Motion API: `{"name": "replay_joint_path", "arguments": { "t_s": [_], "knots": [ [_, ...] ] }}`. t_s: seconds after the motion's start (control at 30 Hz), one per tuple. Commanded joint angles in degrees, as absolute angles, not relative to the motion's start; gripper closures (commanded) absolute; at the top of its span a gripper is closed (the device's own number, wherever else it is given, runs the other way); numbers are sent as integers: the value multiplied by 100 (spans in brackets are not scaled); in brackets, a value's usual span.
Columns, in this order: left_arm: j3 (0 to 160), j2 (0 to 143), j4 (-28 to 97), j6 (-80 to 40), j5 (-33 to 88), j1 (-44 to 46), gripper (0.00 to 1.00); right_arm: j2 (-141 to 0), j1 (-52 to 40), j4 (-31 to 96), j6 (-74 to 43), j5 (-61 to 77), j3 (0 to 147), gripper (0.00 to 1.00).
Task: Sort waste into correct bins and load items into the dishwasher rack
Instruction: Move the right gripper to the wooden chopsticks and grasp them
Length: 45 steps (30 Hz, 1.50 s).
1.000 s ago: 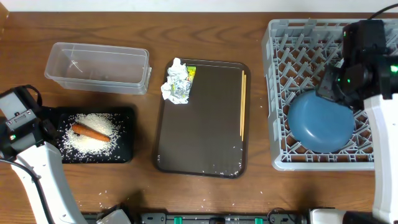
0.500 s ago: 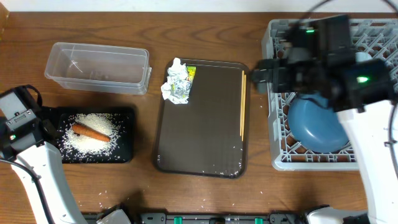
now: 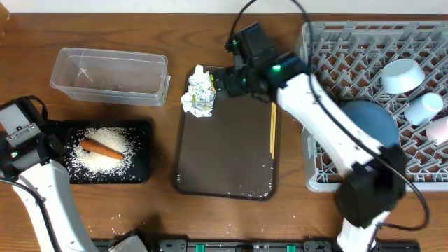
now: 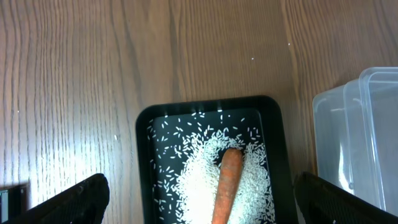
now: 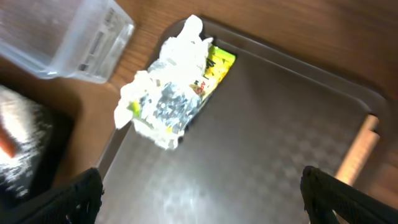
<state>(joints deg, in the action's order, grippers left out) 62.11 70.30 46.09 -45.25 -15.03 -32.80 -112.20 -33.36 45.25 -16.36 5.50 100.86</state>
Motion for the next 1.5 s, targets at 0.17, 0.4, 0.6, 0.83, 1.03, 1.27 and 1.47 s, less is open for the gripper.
{"name": "replay_joint_path", "arguments": {
  "t_s": [0.17, 0.4, 0.6, 0.83, 1.03, 1.27, 1.47],
  "knots": [
    [6211, 7041, 4622, -4598, -1597, -3293, 3, -11448, -3371, 5137, -2797, -1057, 10143, 1],
    [6211, 7043, 4619, -4598, -1597, -3293, 3, -11568, -3083, 5918, -3277, -1116, 10064, 9],
    [6211, 7041, 4619, -4598, -1597, -3293, 3, -11913, -3002, 5631, -3339, -814, 9957, 22],
    [6211, 7041, 4619, -4598, -1597, -3293, 3, -12385, -3002, 5516, -3341, -711, 9957, 35],
    [6211, 7041, 4619, -4598, -1597, -3293, 3, -12597, -2904, 5621, -3341, -751, 9957, 35],
    [6211, 7041, 4619, -4598, -1597, -3293, 3, -12602, -2659, 5671, -3330, -661, 9953, 32],
    [6211, 7041, 4619, -4598, -1597, -3293, 3, -12602, -2611, 5485, -3188, -388, 9843, 33]
  ]
}}
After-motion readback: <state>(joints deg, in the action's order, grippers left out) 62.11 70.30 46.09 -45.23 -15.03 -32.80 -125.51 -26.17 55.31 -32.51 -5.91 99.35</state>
